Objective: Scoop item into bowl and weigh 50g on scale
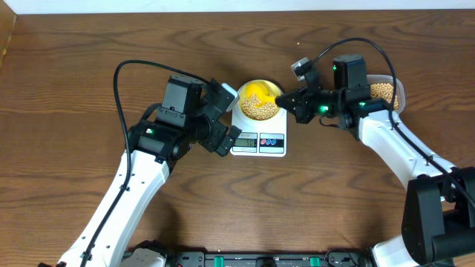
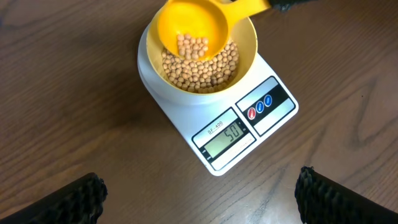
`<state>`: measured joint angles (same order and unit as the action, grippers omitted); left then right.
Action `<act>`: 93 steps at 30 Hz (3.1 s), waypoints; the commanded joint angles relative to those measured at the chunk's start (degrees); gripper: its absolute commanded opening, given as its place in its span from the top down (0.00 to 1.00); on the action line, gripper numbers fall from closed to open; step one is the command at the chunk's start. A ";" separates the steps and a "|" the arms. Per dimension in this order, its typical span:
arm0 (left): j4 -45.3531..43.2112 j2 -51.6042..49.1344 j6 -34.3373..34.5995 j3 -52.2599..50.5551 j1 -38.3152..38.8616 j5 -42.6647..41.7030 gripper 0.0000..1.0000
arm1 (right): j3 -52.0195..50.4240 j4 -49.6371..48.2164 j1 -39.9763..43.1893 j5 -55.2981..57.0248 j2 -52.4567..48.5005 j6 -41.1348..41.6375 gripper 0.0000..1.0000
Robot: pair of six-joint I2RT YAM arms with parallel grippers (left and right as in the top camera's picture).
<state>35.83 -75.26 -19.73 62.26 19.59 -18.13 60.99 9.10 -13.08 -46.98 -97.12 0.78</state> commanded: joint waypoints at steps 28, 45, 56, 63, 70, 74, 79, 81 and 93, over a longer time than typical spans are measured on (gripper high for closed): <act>0.13 0.39 -0.15 -0.17 -0.24 -0.70 0.01 | -0.15 -4.24 1.29 -4.50 -0.39 1.75 0.99; 0.13 0.39 -0.15 -0.17 -0.24 -0.70 0.01 | -0.13 -30.51 10.32 -11.26 -0.39 38.16 0.99; 0.13 0.39 -0.15 -0.17 -0.24 -0.70 0.01 | -0.13 -32.48 19.15 -0.50 -0.39 46.07 0.99; 0.13 0.39 -0.15 -0.17 -0.24 -0.70 0.01 | -0.15 -27.50 25.77 -2.19 0.48 48.96 0.99; 0.13 0.39 -0.15 -0.17 -0.24 -0.70 0.01 | -0.13 -16.94 28.57 4.33 4.83 48.43 0.99; 0.13 0.39 -0.15 -0.17 -0.24 -0.70 0.01 | -0.13 -13.33 30.36 4.87 8.17 44.74 0.99; 0.13 0.39 -0.15 -0.17 -0.24 -0.70 0.01 | -0.13 -4.85 31.91 8.76 11.89 40.44 0.99; 0.13 0.39 -0.15 -0.17 -0.24 -0.70 0.01 | -0.13 -0.50 32.35 12.24 13.25 38.29 0.99; 0.13 0.39 -0.15 -0.17 -0.24 -0.70 0.01 | -0.13 8.37 32.50 19.45 16.02 12.41 0.98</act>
<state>35.90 -75.26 -19.73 62.26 19.59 -18.15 60.66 16.51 19.18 -28.73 -82.43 26.00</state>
